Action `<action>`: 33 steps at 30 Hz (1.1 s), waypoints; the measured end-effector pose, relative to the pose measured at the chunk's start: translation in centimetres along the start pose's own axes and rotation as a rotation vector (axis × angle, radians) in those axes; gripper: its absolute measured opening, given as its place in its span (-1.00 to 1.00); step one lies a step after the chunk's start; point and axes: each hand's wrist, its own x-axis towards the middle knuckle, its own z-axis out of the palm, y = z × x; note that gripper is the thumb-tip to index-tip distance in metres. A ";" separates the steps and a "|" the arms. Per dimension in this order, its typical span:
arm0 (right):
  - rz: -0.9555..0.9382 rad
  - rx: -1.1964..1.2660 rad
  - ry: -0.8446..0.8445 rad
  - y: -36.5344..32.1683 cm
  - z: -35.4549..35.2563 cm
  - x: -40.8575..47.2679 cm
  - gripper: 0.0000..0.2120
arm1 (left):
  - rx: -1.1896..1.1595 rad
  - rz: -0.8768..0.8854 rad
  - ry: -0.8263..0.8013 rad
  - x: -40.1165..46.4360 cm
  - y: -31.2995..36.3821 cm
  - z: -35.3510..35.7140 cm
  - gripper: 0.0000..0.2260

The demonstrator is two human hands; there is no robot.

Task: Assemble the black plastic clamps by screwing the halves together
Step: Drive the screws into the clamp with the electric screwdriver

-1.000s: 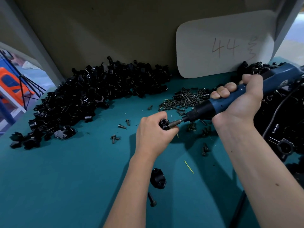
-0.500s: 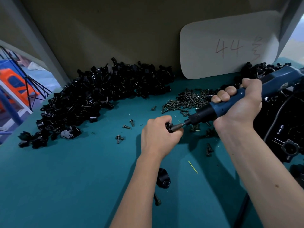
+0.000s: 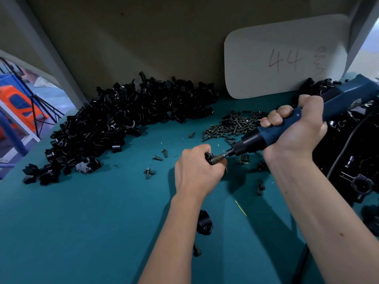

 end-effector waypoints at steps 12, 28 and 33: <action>-0.036 -0.035 -0.018 0.1 0.3 -0.3 -0.71 | 0.052 -0.028 -0.002 -0.2 0.2 -0.5 -0.67; 0.073 0.030 0.153 -0.6 1.1 -0.3 -0.82 | -0.019 0.006 0.105 -0.3 0.2 -0.7 -0.63; 0.241 0.045 0.014 -1.9 0.4 1.0 -0.76 | -0.018 0.166 0.112 -0.3 0.2 -0.8 -0.59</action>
